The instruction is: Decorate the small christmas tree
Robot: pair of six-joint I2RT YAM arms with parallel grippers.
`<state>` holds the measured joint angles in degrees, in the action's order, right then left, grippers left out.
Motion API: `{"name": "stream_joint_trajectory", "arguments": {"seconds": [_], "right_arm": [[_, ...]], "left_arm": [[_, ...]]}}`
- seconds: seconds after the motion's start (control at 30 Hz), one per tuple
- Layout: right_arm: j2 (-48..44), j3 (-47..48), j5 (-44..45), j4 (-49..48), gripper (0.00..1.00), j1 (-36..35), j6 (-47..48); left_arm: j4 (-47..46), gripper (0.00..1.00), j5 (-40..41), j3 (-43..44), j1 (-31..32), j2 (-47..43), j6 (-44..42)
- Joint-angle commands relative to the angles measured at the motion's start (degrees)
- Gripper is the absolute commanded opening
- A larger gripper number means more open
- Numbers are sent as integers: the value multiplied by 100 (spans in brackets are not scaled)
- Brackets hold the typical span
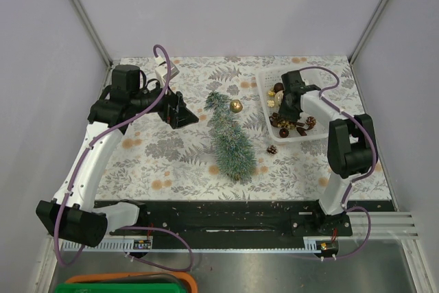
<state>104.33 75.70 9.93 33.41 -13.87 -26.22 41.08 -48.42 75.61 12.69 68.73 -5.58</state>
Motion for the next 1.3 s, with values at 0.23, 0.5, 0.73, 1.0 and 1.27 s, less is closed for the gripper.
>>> {"name": "stream_joint_trajectory", "arguments": {"seconds": [0.23,0.5,0.73,1.0,1.27], "right_arm": [[61,-143,219,-308,31,-55,55],[61,-20,96,-353,0,-72,-15],[-1080,120,281,-388,0,-195,-6],[-2047,191,395,-247,0,-257,-15],[-2874,839,439,306,0,-695,301]], "left_arm": [[-74,97,79,85,23,-158,-145],[-83,96,114,50,6,-211,-189],[-74,97,123,50,14,-220,-206],[-74,97,131,24,14,-255,-224],[-47,97,140,68,14,-220,-241]]}}
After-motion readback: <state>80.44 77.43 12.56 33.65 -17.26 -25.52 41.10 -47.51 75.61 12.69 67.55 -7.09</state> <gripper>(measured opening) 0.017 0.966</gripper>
